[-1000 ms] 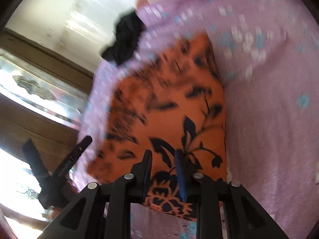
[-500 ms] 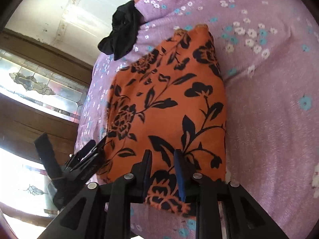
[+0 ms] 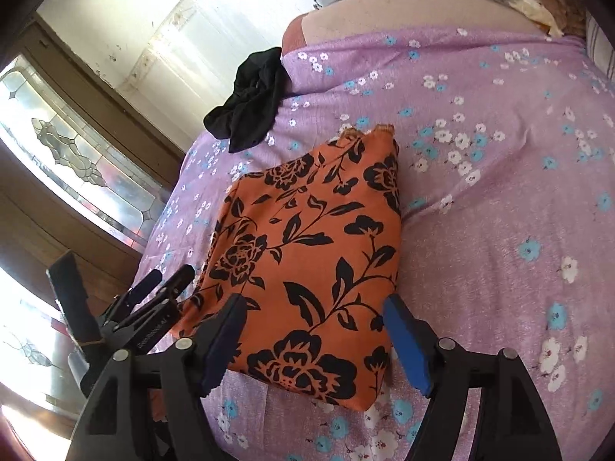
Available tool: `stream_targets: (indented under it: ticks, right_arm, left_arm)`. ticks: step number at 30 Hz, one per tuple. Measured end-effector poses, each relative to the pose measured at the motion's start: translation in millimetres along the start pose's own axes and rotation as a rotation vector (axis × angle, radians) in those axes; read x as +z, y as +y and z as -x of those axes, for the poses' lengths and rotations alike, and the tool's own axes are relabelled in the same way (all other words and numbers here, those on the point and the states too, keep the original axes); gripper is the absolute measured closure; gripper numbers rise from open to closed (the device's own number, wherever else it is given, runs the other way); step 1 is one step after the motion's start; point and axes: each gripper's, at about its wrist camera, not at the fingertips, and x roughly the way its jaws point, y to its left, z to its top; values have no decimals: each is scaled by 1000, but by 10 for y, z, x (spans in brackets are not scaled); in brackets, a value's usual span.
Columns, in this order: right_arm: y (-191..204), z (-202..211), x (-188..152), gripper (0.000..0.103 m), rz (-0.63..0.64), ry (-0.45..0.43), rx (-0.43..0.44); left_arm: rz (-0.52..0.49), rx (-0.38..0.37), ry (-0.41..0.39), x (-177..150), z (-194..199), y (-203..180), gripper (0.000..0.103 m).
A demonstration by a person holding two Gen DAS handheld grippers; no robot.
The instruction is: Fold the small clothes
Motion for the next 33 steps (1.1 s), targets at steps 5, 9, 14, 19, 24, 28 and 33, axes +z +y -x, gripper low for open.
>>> stream_targets:
  ticks: [5, 9, 14, 19, 24, 28, 33]
  right_arm:
    - [-29, -87, 27, 27, -20, -4, 12]
    - [-72, -151, 64, 26, -45, -3, 12]
    - [-118, -193, 121, 26, -66, -16, 9]
    - [-124, -175, 162, 27, -64, -53, 30]
    - [16, -243, 143, 60, 11, -42, 61]
    - [19, -619, 58, 64, 26, 110, -26]
    - [-25, -509, 121, 63, -22, 80, 26]
  left_arm:
    - [2, -4, -8, 17, 7, 3, 34]
    - [6, -5, -5, 25, -5, 13, 34]
    - [8, -9, 6, 39, -51, 14, 34]
    - [14, -10, 23, 47, -112, 17, 33]
    - [22, 2, 35, 44, -170, 31, 33]
    - [-1, 29, 80, 12, -289, -1, 33]
    - [4, 36, 99, 0, -339, 16, 33]
